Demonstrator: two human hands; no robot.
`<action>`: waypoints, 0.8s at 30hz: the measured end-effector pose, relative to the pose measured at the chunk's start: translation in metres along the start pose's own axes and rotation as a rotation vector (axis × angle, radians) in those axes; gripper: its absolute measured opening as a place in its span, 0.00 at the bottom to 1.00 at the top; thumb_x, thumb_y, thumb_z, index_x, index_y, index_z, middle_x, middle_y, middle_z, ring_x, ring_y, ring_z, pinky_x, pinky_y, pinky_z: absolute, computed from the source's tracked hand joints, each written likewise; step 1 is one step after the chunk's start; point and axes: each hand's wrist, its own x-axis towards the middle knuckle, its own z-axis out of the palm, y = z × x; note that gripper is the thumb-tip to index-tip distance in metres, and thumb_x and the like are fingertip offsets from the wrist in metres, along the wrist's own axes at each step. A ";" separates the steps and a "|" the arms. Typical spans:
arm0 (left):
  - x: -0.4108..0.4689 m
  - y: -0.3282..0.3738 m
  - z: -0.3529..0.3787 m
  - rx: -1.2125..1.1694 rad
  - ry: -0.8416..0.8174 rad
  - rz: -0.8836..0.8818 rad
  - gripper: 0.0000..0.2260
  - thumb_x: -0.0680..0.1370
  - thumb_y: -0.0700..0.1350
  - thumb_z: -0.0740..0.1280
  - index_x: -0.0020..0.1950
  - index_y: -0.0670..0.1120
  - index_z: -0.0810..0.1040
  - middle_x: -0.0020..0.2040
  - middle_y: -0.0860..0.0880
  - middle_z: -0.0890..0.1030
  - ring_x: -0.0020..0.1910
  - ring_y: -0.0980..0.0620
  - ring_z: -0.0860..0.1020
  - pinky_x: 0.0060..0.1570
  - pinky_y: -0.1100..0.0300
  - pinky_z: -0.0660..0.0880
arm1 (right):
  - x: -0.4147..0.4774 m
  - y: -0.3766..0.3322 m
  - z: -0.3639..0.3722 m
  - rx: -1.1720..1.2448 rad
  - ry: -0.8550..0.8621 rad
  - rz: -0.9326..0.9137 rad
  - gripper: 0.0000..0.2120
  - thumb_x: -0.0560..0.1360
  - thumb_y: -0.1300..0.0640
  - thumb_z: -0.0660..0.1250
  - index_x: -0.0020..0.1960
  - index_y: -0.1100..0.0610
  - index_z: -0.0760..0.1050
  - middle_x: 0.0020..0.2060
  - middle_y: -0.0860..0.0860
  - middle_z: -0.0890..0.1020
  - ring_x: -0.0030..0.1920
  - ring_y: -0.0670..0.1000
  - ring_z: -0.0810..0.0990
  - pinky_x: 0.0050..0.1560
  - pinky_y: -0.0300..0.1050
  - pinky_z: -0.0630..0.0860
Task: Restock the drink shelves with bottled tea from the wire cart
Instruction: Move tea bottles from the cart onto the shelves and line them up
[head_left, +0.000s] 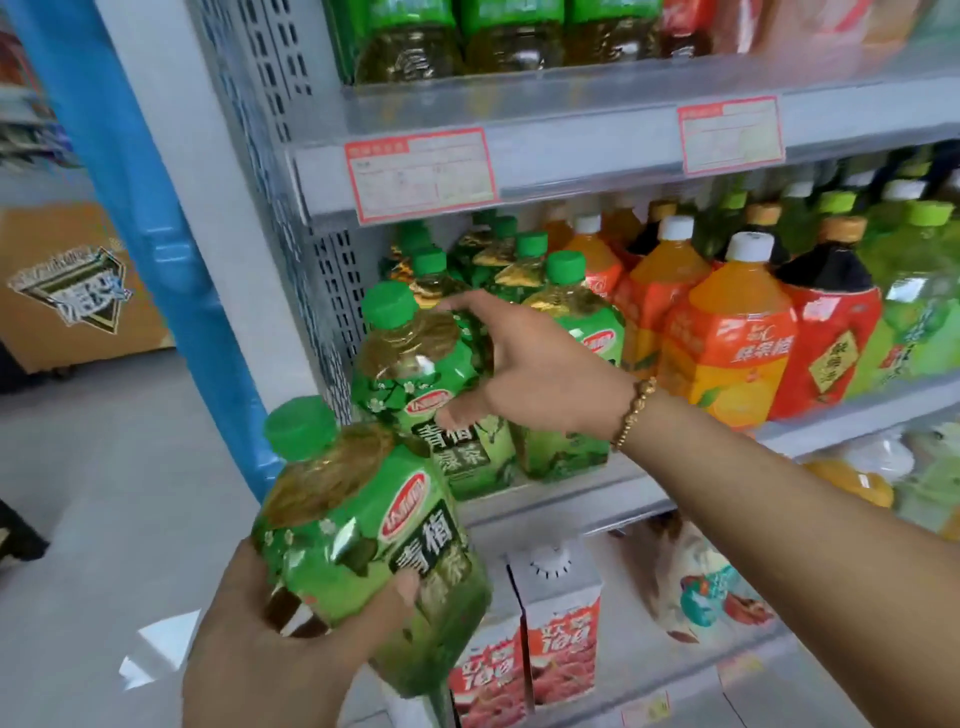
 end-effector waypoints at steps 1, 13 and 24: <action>0.001 -0.001 -0.002 0.022 0.015 0.019 0.33 0.51 0.52 0.83 0.55 0.58 0.79 0.43 0.60 0.84 0.42 0.63 0.82 0.35 0.72 0.77 | 0.003 0.000 0.000 0.010 -0.002 0.021 0.41 0.61 0.55 0.79 0.70 0.52 0.63 0.52 0.51 0.78 0.53 0.49 0.76 0.50 0.38 0.72; -0.010 0.010 -0.015 0.044 -0.049 0.042 0.20 0.62 0.42 0.79 0.49 0.54 0.78 0.43 0.60 0.80 0.36 0.78 0.74 0.31 0.78 0.66 | -0.008 -0.016 0.005 -0.446 0.092 0.183 0.30 0.68 0.56 0.74 0.66 0.61 0.68 0.59 0.55 0.76 0.59 0.55 0.74 0.56 0.44 0.73; -0.013 -0.004 -0.012 0.053 -0.104 0.064 0.20 0.62 0.39 0.79 0.50 0.50 0.78 0.41 0.59 0.81 0.35 0.74 0.76 0.29 0.77 0.69 | -0.080 0.074 0.016 0.107 0.514 0.424 0.55 0.62 0.50 0.78 0.76 0.55 0.44 0.74 0.56 0.60 0.71 0.56 0.63 0.68 0.49 0.64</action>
